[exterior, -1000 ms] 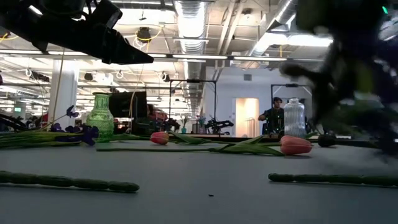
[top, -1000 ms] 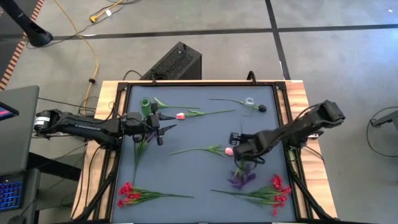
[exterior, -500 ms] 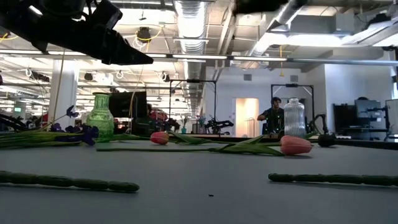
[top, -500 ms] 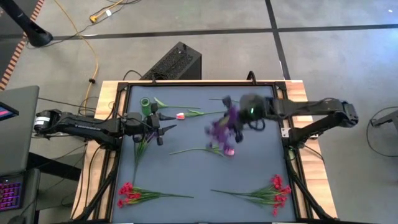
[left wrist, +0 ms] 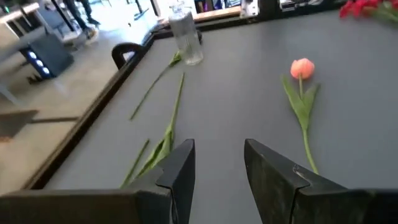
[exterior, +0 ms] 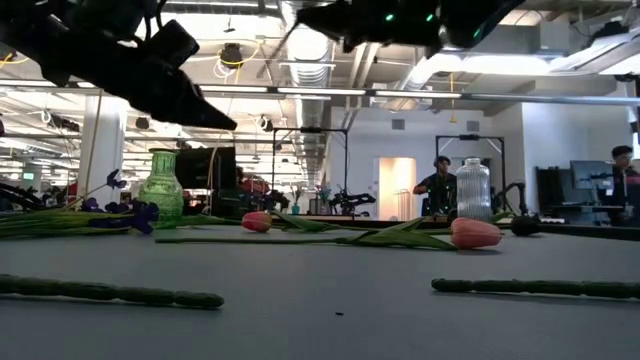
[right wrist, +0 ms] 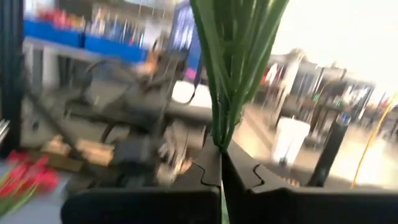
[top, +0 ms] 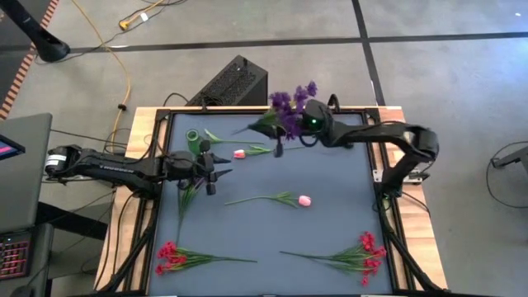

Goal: Sort flowers into vase by color
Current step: Put the right purple flowers into the green vase

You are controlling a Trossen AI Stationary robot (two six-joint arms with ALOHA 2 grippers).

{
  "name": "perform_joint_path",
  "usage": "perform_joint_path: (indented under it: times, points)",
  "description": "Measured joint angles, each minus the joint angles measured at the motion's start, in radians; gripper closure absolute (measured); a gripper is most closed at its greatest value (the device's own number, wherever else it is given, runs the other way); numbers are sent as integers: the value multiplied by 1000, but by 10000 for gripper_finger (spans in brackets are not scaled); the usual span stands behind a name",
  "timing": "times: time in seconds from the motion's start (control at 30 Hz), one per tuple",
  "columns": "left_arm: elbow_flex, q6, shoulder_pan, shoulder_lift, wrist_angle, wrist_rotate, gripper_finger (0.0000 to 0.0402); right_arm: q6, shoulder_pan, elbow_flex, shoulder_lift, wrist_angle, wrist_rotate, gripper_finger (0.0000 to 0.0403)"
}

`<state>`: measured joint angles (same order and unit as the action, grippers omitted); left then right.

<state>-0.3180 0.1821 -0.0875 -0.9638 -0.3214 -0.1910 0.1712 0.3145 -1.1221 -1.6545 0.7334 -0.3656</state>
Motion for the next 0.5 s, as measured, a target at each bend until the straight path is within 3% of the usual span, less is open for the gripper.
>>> perform_joint_path:
  times: [0.13, 0.3, 0.5]
  points:
    - [0, 42, 0, 0, -65, -8, 274, -55, 10, -69, -116, 150, -1, 367]
    - [0, 41, 0, 0, -169, -65, 274, -119, 9, -238, -266, 106, -2, 381]
    - [-13, 34, 0, 0, -153, -168, 274, -153, 10, -417, -413, 44, -22, 378]
